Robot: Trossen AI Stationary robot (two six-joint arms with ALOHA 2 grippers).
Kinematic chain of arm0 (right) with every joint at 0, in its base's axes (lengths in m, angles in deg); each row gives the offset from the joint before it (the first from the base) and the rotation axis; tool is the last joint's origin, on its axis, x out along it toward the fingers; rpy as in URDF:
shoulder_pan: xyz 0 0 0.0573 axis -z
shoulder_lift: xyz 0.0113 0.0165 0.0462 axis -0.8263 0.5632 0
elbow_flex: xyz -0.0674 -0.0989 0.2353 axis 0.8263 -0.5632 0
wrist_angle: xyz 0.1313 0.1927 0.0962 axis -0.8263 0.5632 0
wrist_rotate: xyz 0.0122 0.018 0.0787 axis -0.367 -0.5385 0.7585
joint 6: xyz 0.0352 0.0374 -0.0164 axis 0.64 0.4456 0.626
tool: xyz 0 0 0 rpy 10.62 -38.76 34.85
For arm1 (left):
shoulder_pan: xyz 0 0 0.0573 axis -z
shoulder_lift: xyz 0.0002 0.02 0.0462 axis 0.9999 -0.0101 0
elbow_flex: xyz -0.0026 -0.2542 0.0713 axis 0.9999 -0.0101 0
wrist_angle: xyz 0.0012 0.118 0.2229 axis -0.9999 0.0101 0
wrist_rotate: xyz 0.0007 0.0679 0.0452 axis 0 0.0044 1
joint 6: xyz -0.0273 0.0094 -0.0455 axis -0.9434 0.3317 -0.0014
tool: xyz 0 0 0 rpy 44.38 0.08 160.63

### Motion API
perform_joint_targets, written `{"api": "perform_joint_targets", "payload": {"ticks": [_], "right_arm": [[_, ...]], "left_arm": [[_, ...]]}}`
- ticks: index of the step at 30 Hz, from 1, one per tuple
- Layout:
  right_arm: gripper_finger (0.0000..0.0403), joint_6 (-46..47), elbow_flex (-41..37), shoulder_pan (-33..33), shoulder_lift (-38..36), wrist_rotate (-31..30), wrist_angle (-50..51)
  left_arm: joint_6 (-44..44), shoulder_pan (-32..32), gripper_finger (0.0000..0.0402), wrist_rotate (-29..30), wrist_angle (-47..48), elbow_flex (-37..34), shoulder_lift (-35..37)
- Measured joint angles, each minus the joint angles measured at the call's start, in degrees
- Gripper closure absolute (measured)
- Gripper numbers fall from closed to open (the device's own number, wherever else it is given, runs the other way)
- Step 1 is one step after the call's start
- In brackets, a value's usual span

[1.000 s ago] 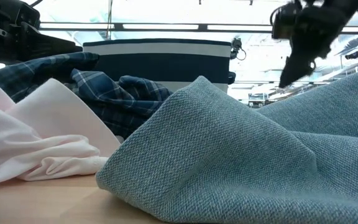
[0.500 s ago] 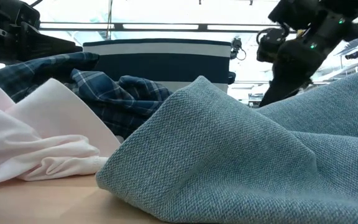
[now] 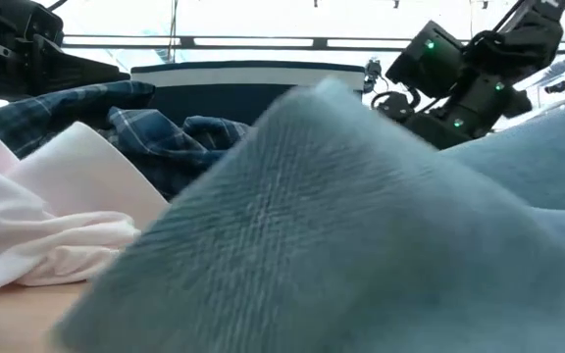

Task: Sort clothes
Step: Put the blue jeans into the blue laundry bin

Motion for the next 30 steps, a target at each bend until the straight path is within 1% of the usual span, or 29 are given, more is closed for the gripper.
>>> {"api": "perform_joint_targets", "payload": {"ticks": [3,6,7,8,11,17,21,24,27,30], "right_arm": [[0.0232,0.4,0.7,0.3,0.4,0.6,1.3],[0.0347,-0.2,0.7,0.6,-0.8,1.0,1.3],[0.0371,-1.3,0.6,0.6,-1.5,0.9,1.4],[0.0378,-2.2,0.5,0.7,-2.1,0.9,1.7],[0.0378,-2.8,0.8,1.2,-4.7,0.5,4.9],[0.0378,-3.8,5.9,1.4,-12.1,-3.3,19.9],[0.0378,-4.0,11.4,1.0,-17.3,-5.1,31.3],[0.0378,-4.0,16.0,-0.2,-21.0,-8.9,40.1],[0.0378,-4.0,20.9,-1.3,-24.4,-12.4,45.7],[0.0378,-4.2,25.7,-2.1,-26.8,-14.4,48.8]], "left_arm": [[0.0,0.0,0.027,0.0,0.0,0.0,0.0],[0.0,0.0,0.027,0.0,0.0,0.0,0.0],[0.0,0.0,0.027,0.0,0.0,0.0,0.0],[0.0,0.0,0.027,0.0,0.0,0.0,0.0],[0.0,0.0,0.027,0.0,0.0,0.0,0.0],[0.0,0.0,0.027,0.0,0.0,0.0,0.0],[0.0,0.0,0.027,0.0,0.0,0.0,0.0],[0.0,0.0,0.027,0.0,0.0,0.0,0.0],[0.0,0.0,0.027,0.0,0.0,0.0,0.0],[0.0,0.0,0.027,0.0,0.0,0.0,0.0]]}}
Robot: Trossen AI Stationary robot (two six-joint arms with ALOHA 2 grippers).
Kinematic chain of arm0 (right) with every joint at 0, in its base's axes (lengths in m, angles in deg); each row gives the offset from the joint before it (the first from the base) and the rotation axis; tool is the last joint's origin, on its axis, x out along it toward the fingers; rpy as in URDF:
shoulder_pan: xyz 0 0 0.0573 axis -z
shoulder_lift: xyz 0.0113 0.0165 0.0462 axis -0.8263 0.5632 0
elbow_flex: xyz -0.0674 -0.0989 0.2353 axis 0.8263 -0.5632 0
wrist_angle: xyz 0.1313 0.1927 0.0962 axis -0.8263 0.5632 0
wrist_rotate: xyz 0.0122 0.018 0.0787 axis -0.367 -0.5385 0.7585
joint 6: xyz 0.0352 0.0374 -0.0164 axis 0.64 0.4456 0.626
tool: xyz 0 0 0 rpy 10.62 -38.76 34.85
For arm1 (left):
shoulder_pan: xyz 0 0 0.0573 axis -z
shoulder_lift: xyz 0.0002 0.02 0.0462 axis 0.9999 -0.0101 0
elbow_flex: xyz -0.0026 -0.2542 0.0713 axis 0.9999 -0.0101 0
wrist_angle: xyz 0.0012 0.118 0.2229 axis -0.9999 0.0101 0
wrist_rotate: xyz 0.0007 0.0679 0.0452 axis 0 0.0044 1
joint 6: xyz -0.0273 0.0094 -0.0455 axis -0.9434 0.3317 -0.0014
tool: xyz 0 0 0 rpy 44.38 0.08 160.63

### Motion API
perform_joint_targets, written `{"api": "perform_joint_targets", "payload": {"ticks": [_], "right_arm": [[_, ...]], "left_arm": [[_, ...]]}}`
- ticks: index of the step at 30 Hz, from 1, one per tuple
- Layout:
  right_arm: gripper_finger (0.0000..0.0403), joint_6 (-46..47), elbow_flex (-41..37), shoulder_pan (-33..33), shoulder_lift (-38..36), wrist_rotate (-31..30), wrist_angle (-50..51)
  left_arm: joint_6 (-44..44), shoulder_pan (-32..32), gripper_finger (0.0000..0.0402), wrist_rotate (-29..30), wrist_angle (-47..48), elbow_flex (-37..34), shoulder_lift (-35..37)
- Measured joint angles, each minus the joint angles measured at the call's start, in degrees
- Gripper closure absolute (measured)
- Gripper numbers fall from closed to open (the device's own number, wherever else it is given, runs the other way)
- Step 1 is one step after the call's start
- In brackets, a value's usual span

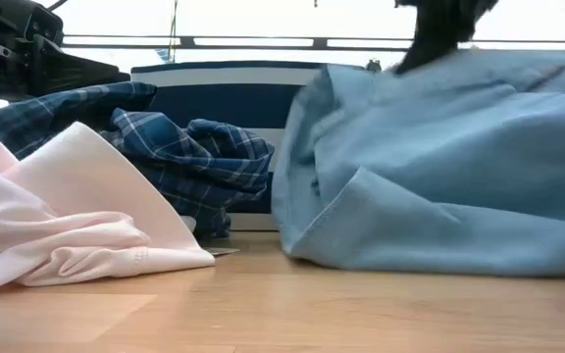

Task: Sort clothes
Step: Put the blue jeans into the blue laundry bin

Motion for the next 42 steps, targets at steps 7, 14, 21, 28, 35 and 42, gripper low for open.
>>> {"api": "perform_joint_targets", "payload": {"ticks": [7,14,21,28,35,42], "right_arm": [[0.0378,-2.8,9.7,-0.5,-1.2,-0.9,3.2],[0.0378,-5.5,16.8,0.4,-0.7,-3.2,2.2],[0.0378,-8.8,24.3,0.6,-0.1,-6.3,1.1],[0.0378,-13.8,35.7,1.6,3.3,-6.6,-0.4],[0.0378,-20.7,49.4,3.5,10.1,-6.6,-1.1],[0.0378,-26.8,63.4,5.4,18.3,-6.5,-3.4]], "left_arm": [[0.0,0.0,0.027,0.0,0.0,0.0,0.0],[0.0,0.0,0.027,0.0,0.0,0.0,0.0],[0.0,0.0,0.027,0.0,0.0,0.0,0.0],[0.0,0.0,0.027,0.0,0.0,0.0,0.0],[0.0,0.0,0.027,0.0,0.0,0.0,0.0],[0.0,0.0,0.027,0.0,0.0,0.0,0.0]]}}
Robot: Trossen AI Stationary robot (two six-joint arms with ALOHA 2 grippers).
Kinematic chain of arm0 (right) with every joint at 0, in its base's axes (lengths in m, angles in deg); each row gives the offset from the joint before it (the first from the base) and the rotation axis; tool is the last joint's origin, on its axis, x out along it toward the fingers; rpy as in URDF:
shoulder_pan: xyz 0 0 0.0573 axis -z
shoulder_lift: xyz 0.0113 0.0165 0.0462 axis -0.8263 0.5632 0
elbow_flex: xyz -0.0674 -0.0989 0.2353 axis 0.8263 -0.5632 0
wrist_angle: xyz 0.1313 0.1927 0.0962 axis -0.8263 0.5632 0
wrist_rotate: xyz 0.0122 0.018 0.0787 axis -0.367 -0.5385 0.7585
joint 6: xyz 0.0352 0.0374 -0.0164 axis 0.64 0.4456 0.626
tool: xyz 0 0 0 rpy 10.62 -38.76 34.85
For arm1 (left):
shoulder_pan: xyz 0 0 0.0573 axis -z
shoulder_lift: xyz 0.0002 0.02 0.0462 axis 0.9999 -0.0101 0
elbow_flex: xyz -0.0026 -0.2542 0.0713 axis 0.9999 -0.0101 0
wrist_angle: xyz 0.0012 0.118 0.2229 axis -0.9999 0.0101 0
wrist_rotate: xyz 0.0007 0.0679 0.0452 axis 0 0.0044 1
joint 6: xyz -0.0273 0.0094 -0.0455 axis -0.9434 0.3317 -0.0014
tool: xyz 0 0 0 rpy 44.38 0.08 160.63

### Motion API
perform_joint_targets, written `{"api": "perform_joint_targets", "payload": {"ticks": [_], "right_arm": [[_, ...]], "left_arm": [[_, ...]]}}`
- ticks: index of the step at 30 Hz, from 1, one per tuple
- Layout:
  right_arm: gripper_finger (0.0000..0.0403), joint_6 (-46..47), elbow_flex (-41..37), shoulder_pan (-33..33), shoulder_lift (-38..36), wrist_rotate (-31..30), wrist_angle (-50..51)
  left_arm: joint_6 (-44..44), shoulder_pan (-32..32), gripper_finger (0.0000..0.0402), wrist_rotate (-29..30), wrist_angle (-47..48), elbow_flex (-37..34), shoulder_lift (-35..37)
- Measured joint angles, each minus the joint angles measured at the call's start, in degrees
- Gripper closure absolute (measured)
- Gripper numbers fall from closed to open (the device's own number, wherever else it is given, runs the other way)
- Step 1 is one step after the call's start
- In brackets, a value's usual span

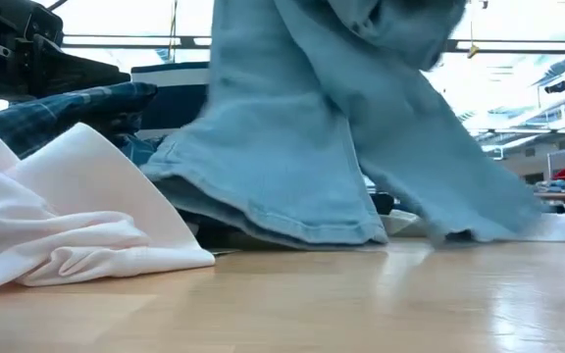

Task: Sort clothes
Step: Put the blue jeans into the blue laundry bin

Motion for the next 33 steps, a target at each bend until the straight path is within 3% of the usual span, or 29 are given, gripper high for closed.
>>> {"api": "perform_joint_targets", "payload": {"ticks": [6,13,24,28,33], "right_arm": [[0.0378,-7.1,11.9,1.6,6.4,0.2,-9.5],[0.0378,-13.1,10.9,5.5,8.8,1.2,-30.6],[0.0378,-13.1,10.8,13.5,19.1,14.3,-49.4],[0.0378,-13.0,10.8,15.0,23.2,15.5,-59.1],[0.0378,-8.5,10.9,17.4,26.6,15.1,-57.2]], "left_arm": [[0.0,0.0,0.027,0.0,0.0,0.0,0.0],[0.0,0.0,0.027,0.0,-0.1,0.0,0.0],[0.0,0.0,0.027,0.0,0.0,0.0,0.0],[0.0,0.0,0.027,0.0,0.0,0.0,0.0],[0.0,0.0,0.027,0.0,0.0,0.0,0.0]]}}
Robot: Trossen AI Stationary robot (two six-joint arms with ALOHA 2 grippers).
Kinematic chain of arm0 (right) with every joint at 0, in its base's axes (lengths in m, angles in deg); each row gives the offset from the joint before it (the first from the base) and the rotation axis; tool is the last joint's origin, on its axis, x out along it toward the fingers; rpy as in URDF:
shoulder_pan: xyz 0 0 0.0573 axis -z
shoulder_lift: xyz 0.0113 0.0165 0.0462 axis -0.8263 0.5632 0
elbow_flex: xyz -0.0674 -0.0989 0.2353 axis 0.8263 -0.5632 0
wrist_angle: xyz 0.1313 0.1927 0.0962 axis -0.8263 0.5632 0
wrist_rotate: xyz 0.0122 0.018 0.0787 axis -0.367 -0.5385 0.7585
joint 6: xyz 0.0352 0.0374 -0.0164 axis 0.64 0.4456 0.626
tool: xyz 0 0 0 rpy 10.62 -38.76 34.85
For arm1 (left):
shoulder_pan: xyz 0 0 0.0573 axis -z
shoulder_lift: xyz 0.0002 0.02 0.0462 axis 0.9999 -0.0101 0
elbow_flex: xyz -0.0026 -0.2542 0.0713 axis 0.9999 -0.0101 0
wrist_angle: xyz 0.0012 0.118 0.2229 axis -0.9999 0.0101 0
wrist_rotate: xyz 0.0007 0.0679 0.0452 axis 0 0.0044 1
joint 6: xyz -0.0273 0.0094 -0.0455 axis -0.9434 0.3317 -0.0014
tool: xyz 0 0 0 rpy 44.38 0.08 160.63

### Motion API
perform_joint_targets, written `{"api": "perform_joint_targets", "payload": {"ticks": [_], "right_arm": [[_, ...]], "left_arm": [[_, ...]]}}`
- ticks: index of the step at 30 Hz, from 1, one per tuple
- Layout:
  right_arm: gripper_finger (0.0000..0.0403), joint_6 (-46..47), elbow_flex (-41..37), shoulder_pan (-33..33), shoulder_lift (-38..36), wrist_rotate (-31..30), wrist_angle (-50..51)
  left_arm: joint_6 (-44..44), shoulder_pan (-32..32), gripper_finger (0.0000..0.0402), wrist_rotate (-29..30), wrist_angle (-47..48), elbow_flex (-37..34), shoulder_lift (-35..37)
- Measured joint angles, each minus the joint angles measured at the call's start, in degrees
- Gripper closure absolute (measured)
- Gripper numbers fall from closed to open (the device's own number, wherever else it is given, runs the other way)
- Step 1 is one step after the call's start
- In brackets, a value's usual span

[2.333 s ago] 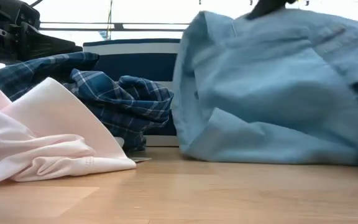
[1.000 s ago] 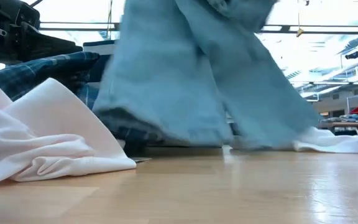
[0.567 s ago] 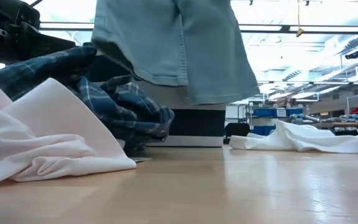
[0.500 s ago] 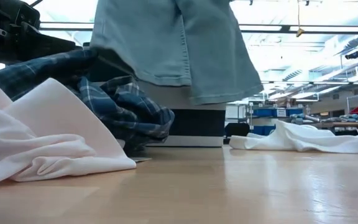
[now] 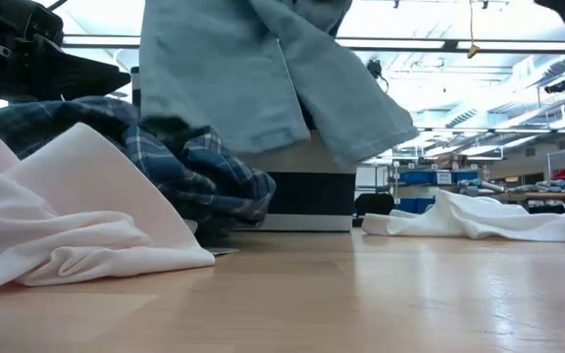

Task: Sort clothes
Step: Put the blue jeans into the blue laundry bin

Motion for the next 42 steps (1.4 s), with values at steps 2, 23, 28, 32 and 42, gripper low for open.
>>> {"api": "perform_joint_targets", "payload": {"ticks": [2,23,28,32,42], "right_arm": [[0.0378,2.8,0.0,1.0,0.6,-0.2,6.0],[0.0378,11.5,-6.6,6.5,1.1,10.4,58.8],[0.0378,11.3,-14.9,6.5,1.1,14.4,56.3],[0.0378,14.0,-21.6,6.9,1.1,14.4,56.0],[0.0378,15.6,-37.4,7.4,1.2,15.5,55.6]], "left_arm": [[0.0,0.0,0.027,0.0,0.0,0.0,0.0],[0.0,0.0,0.027,0.1,0.0,0.0,0.0],[0.0,0.0,0.027,0.1,0.0,0.0,0.0],[0.0,0.0,0.027,0.1,0.0,0.0,0.0],[0.0,0.0,0.027,0.0,0.0,0.0,0.0]]}}
